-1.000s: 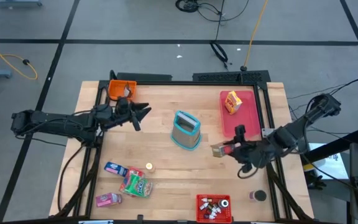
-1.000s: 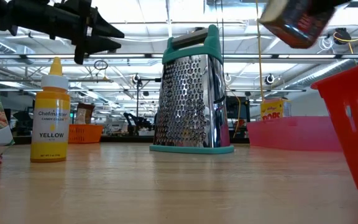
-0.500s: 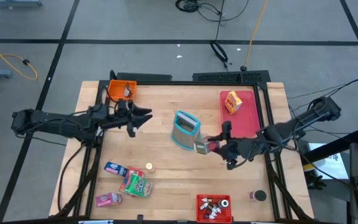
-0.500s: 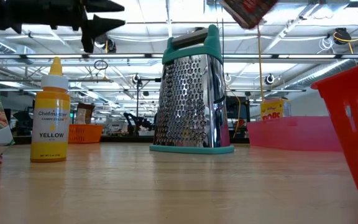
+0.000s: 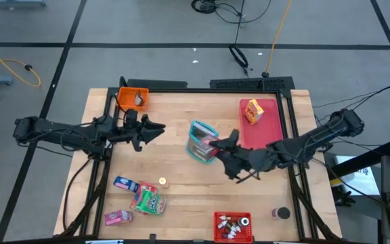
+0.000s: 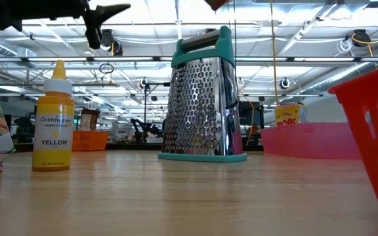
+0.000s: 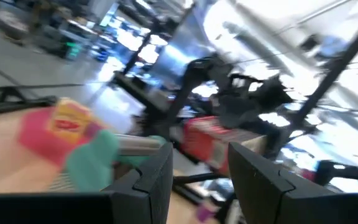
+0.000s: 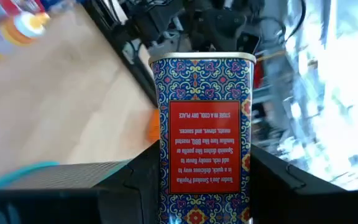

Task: Pick & Place Kitchen Items
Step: Put the red seasoning can into the orange bin

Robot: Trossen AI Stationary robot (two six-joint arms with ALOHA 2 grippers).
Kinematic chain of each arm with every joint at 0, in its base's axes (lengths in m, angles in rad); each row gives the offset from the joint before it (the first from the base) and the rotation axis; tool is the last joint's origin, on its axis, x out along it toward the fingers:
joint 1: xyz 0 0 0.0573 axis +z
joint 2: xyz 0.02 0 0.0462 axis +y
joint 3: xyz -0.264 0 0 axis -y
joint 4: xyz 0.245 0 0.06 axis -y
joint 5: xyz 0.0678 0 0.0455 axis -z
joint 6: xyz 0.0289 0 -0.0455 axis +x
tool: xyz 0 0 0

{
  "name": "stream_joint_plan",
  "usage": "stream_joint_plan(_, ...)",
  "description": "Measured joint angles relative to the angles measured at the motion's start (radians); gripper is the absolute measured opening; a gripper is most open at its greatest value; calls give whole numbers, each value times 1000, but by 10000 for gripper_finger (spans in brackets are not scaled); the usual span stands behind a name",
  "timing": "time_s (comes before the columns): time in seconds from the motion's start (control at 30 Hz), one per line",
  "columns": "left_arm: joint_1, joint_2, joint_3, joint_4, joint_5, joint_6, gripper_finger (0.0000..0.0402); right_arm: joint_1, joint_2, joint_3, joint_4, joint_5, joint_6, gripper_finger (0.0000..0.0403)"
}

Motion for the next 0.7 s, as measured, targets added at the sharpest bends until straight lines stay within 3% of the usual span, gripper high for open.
stream_joint_plan(0.23,-35,1,0,45,37,-47,157,-12,130,0,203,9,-337,164)
stream_joint_plan(0.43,-42,21,-1,34,55,-131,157,-15,203,0,428,102,-662,164)
stream_joint_plan(0.7,-46,105,0,99,103,-225,157,-31,215,0,451,100,-747,164)
